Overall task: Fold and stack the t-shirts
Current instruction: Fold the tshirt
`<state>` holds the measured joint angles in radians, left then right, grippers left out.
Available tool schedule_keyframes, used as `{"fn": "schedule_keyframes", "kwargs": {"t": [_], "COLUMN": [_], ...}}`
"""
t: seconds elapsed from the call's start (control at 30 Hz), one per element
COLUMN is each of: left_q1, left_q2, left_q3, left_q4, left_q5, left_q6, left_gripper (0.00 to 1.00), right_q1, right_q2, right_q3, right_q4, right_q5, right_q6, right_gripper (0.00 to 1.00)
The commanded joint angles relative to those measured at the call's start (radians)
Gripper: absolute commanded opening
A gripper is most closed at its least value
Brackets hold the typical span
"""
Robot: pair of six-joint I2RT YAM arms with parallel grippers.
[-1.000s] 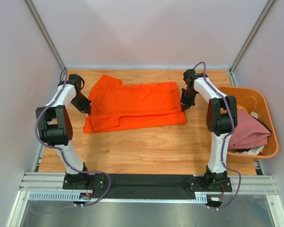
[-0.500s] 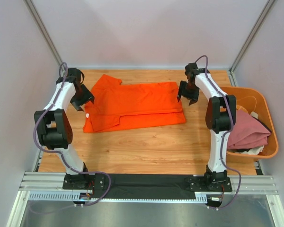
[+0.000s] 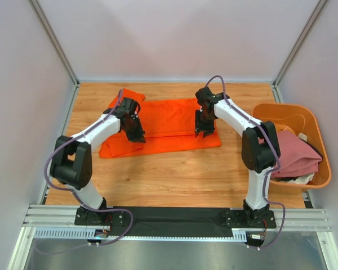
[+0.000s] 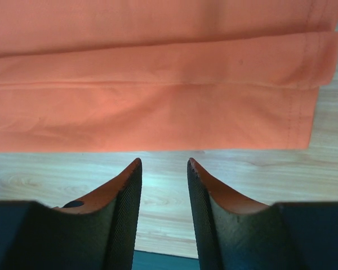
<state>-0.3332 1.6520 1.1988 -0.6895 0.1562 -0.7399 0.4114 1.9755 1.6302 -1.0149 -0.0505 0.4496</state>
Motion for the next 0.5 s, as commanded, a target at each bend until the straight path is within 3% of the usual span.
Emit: {"fn": "schedule_keyframes", "kwargs": {"t": [0.0, 0.47], "left_q1": [-0.021, -0.043], "left_q2": [0.066, 0.348], "left_q3": [0.051, 0.317], "left_q4": [0.073, 0.036], "left_q5": [0.000, -0.009], "left_q6": [-0.019, -0.001], "left_gripper": [0.09, 0.06], "right_q1": [-0.003, -0.003], "right_q2": [0.041, 0.154], "right_q3": [0.022, 0.082], "right_q4": [0.053, 0.081], "right_q5": [0.005, 0.038], "right_q6": [0.021, 0.009], "right_gripper": [0.40, 0.46]}}
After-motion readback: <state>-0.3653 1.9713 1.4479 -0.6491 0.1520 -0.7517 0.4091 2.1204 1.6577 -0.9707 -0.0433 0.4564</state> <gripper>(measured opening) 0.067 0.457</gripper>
